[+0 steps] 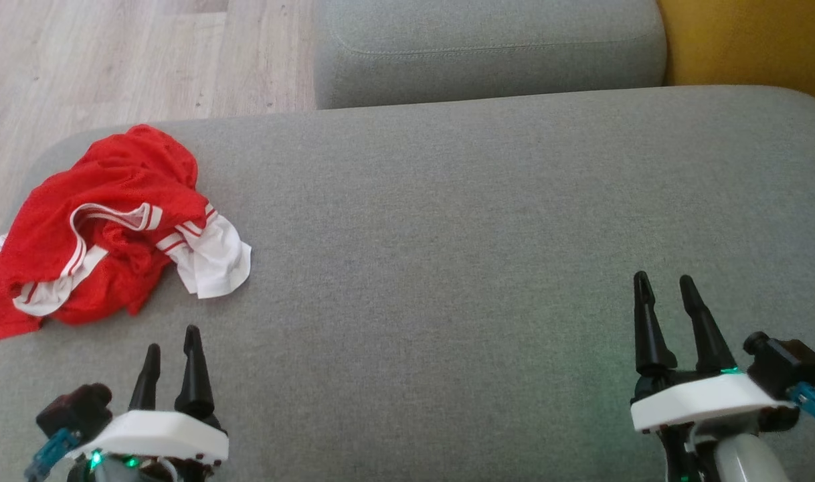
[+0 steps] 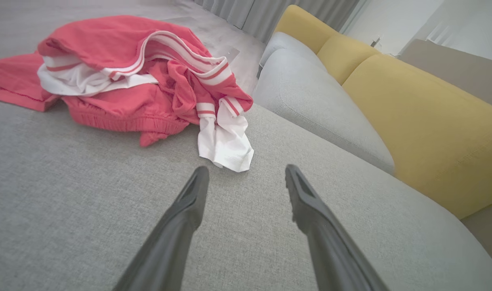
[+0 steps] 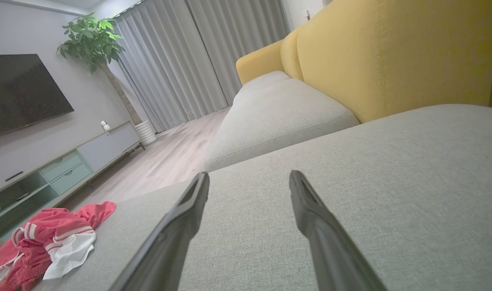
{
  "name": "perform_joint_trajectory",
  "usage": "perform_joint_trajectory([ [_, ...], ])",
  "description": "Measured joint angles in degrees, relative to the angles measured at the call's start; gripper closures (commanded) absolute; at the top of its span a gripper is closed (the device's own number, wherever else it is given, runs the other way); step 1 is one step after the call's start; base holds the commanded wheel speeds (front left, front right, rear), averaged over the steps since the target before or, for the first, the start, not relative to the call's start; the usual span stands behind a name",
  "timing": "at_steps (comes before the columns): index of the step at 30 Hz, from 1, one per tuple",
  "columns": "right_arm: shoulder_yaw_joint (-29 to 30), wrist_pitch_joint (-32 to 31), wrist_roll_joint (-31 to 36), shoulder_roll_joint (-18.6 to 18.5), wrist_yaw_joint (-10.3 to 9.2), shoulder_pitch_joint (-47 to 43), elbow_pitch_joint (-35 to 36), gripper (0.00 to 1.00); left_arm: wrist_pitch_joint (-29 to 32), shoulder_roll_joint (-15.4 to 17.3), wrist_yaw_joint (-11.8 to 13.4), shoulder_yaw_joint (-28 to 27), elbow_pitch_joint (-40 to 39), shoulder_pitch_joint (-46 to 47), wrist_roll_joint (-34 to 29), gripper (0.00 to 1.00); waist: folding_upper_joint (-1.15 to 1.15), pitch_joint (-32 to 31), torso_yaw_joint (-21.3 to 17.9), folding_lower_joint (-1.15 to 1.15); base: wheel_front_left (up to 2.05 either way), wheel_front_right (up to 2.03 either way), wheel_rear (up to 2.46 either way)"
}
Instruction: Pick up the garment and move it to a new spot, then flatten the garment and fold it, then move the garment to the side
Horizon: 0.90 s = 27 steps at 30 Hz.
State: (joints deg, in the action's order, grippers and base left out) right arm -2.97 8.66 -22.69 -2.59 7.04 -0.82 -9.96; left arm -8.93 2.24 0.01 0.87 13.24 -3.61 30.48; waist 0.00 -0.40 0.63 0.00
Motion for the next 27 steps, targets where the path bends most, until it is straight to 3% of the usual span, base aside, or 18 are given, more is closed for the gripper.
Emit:
perform_joint_trajectory([
  [27,0.24,4.55,13.28,0.02,0.0,-1.16,-2.36,0.0,-4.41,0.22,-0.43,0.44,-0.71,-1.05,-19.71,0.0,0.0,0.16,-0.09,0.0,0.0,0.0,0.0],
])
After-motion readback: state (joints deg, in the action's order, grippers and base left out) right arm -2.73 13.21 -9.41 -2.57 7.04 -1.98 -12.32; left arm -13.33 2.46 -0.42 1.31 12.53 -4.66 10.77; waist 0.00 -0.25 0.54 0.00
